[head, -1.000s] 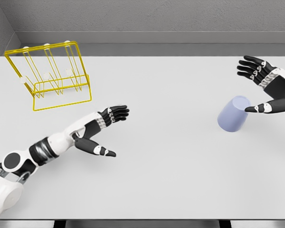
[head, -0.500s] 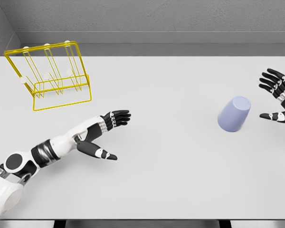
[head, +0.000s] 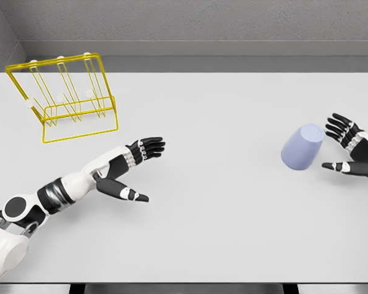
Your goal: Place the cup on the cup holder with both arms
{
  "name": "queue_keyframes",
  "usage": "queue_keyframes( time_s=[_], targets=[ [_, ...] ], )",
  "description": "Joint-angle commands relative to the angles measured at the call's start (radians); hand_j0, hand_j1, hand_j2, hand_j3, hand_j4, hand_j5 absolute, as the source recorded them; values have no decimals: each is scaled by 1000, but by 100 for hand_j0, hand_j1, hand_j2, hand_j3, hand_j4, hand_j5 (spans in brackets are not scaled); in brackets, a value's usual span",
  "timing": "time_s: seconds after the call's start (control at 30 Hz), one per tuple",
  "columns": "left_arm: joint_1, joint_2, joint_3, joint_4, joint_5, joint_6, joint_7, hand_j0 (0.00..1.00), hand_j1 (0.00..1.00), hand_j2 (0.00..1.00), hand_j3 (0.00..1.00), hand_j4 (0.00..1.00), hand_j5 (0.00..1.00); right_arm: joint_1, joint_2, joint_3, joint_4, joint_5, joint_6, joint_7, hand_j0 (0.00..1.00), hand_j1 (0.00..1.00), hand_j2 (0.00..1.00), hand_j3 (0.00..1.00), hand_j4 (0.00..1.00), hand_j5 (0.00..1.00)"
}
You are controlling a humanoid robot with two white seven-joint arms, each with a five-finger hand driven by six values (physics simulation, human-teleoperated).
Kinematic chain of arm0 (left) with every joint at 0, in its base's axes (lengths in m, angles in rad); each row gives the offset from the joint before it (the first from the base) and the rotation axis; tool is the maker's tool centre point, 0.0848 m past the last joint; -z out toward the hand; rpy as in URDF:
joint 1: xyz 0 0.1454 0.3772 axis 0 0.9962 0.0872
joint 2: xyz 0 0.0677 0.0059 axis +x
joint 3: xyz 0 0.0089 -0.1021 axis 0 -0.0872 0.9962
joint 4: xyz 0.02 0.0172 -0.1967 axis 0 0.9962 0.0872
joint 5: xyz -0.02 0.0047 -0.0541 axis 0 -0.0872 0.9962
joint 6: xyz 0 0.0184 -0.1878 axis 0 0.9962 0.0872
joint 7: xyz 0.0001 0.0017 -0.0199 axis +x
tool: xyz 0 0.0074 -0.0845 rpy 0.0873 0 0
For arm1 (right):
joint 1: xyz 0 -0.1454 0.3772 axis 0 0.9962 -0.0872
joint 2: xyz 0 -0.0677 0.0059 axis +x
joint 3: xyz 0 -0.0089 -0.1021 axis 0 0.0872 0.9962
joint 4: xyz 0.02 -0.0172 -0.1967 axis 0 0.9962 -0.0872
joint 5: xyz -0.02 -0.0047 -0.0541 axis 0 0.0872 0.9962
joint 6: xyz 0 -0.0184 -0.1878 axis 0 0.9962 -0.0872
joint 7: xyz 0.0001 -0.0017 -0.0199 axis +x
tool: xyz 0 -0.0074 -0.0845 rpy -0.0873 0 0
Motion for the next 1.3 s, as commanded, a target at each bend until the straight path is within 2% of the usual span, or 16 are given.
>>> queue_keyframes(
  time_s=[0.0,0.1,0.23,0.3,0.43,0.47,0.5,0.6,1.27],
  targets=[
    [2,-2,1,15,6,1,0,100,100,100,100,100,100,0,16,-7,34,2,2,0,100,100,100,100,100,100],
    [0,-5,1,16,5,1,0,100,100,100,100,100,100,-2,50,-22,60,20,2,0,100,100,100,100,100,100],
    [-2,-4,1,18,-11,-5,0,100,100,100,100,100,100,-3,62,-21,56,61,2,0,100,100,100,100,100,100],
    [-5,-8,13,19,-98,-4,0,100,100,100,100,100,100,-15,62,-21,53,61,2,0,100,100,100,100,100,100],
    [-5,-16,30,29,-104,-14,0,100,100,100,100,100,100,-29,64,-21,50,61,2,0,100,100,100,100,100,100],
    [-6,-16,33,32,-123,-13,0,100,100,100,100,100,100,-29,64,-21,48,61,2,0,100,100,100,100,100,100],
    [-32,-22,33,52,-169,-11,0,100,100,100,100,100,100,-31,64,-21,47,61,2,0,100,100,100,100,100,100],
    [-32,-70,50,73,-163,-11,0,100,100,100,100,100,100,-31,74,-19,37,72,2,0,100,100,100,100,100,100],
    [-29,-94,50,78,-158,-45,0,100,100,100,100,100,100,-32,88,-16,-10,95,2,0,100,100,100,100,100,100]
  ],
)
